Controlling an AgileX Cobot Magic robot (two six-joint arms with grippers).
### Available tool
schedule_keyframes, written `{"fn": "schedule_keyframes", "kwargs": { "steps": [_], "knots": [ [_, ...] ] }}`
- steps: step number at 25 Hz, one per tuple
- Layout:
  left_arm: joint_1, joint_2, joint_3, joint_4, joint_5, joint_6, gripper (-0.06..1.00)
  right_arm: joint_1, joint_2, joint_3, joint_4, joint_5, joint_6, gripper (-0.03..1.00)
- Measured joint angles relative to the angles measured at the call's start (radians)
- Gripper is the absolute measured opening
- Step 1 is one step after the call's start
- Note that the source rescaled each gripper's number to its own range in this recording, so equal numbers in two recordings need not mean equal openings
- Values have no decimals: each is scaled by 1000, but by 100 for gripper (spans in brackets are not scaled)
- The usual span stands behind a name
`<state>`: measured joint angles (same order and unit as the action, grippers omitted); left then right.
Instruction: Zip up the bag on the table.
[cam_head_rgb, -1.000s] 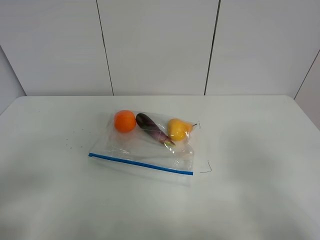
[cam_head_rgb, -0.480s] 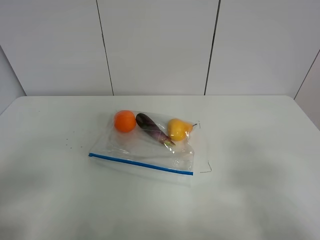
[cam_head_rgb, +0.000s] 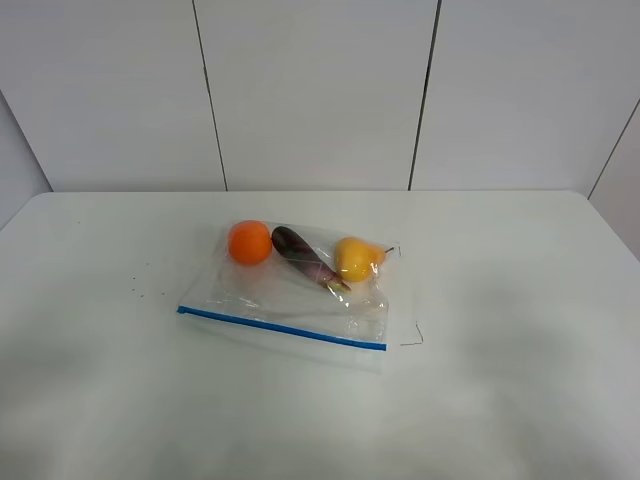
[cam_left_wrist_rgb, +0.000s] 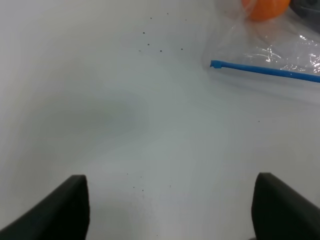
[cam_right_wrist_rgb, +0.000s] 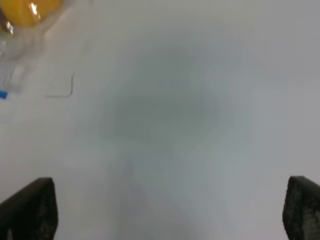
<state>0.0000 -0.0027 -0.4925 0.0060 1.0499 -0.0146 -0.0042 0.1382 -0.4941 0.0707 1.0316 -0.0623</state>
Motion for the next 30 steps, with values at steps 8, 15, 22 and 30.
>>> {"fn": "schedule_keyframes", "kwargs": {
  "steps": [8,15,22,30],
  "knots": [
    [0,0,0,0,0,0,100,-2,-137,0,0,0,0,100],
    [0,0,0,1,0,0,100,-2,-136,0,1,0,0,100],
    [0,0,0,1,0,0,100,-2,-136,0,-10,0,44,100],
    [0,0,0,1,0,1,100,-2,-136,0,-27,0,72,100]
  ]
}}
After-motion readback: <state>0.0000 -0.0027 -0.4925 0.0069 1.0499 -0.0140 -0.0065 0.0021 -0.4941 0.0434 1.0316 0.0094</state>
